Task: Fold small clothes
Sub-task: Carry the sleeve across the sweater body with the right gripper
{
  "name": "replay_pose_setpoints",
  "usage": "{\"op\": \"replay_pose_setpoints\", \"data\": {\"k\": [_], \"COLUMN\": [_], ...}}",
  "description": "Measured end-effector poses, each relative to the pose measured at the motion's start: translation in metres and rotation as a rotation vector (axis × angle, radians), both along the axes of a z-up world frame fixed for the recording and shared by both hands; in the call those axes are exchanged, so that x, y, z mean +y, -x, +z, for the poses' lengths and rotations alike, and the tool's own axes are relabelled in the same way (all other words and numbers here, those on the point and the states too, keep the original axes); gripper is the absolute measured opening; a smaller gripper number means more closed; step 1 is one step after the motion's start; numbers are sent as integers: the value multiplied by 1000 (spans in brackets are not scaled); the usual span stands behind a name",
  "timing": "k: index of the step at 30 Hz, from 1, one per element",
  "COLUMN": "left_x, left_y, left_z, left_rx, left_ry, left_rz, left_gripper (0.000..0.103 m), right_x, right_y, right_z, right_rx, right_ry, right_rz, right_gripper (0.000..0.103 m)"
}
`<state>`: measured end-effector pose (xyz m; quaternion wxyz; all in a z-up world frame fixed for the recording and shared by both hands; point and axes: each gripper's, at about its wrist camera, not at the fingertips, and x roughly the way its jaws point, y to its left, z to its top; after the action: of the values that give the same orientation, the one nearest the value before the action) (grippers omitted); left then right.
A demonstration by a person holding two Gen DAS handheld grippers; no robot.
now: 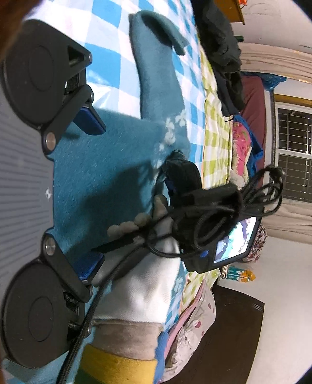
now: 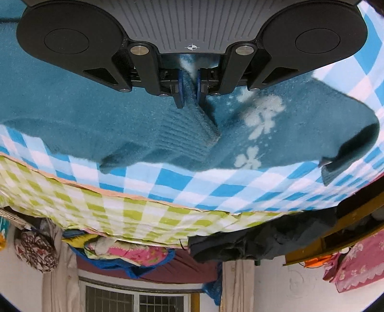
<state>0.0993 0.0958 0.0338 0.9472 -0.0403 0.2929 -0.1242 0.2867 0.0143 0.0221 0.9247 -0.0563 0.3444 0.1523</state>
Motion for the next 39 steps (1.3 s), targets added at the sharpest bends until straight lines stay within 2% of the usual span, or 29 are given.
{"op": "replay_pose_setpoints", "data": {"k": [1, 8, 10, 13, 16, 23, 31, 39], "left_x": [1, 14, 20, 32, 46, 84, 112, 133], "left_y": [0, -2, -3, -4, -5, -8, -12, -16], "left_z": [1, 5, 6, 9, 11, 9, 0, -8], "left_rx": [-3, -31, -39, -53, -70, -92, -87, -69], "left_ry": [-1, -2, -6, 2, 16, 33, 25, 37], "left_rz": [2, 48, 73, 112, 162, 289, 404, 487], "left_gripper": [103, 103, 103, 103, 103, 103, 103, 103], "right_x": [-2, -6, -3, 8, 24, 87, 140, 170], "right_y": [-1, 4, 6, 10, 11, 5, -6, -29], "right_z": [1, 11, 11, 16, 31, 49, 43, 32], "right_rx": [16, 38, 64, 68, 57, 103, 148, 242], "right_ry": [-16, -82, -90, -69, -109, -159, -176, -261], "right_rz": [7, 71, 103, 135, 178, 308, 362, 343], "right_gripper": [21, 27, 35, 35, 35, 35, 35, 39]}}
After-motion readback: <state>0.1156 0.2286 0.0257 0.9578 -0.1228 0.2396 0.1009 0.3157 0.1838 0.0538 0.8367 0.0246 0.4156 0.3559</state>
